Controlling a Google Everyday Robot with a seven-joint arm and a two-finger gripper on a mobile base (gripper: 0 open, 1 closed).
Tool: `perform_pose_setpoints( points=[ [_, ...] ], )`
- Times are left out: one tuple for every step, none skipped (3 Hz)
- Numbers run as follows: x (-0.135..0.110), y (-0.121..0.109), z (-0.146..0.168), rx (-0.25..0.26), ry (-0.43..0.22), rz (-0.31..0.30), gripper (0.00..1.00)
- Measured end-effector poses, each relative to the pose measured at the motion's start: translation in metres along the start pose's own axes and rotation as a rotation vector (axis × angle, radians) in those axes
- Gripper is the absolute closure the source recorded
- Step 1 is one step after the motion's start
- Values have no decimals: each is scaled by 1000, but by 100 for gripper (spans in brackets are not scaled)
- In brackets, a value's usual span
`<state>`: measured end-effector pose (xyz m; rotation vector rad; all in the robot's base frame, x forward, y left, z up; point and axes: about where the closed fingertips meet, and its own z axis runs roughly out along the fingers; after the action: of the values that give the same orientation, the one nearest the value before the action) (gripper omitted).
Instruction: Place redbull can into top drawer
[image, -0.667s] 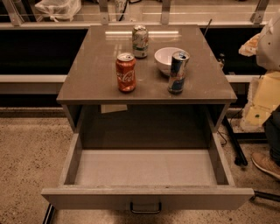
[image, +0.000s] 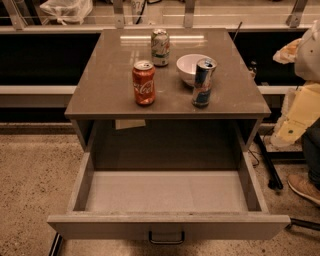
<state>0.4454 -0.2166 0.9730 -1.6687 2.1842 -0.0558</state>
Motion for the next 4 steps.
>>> perform_pose_setpoints(
  points=[
    [-2, -6, 33, 20, -114, 52, 0],
    [-13, -33, 68, 60, -251, 109, 0],
    [-31, -61, 93, 78, -348, 141, 0],
    [-48, -84, 114, 87, -452, 189, 0]
  ],
)
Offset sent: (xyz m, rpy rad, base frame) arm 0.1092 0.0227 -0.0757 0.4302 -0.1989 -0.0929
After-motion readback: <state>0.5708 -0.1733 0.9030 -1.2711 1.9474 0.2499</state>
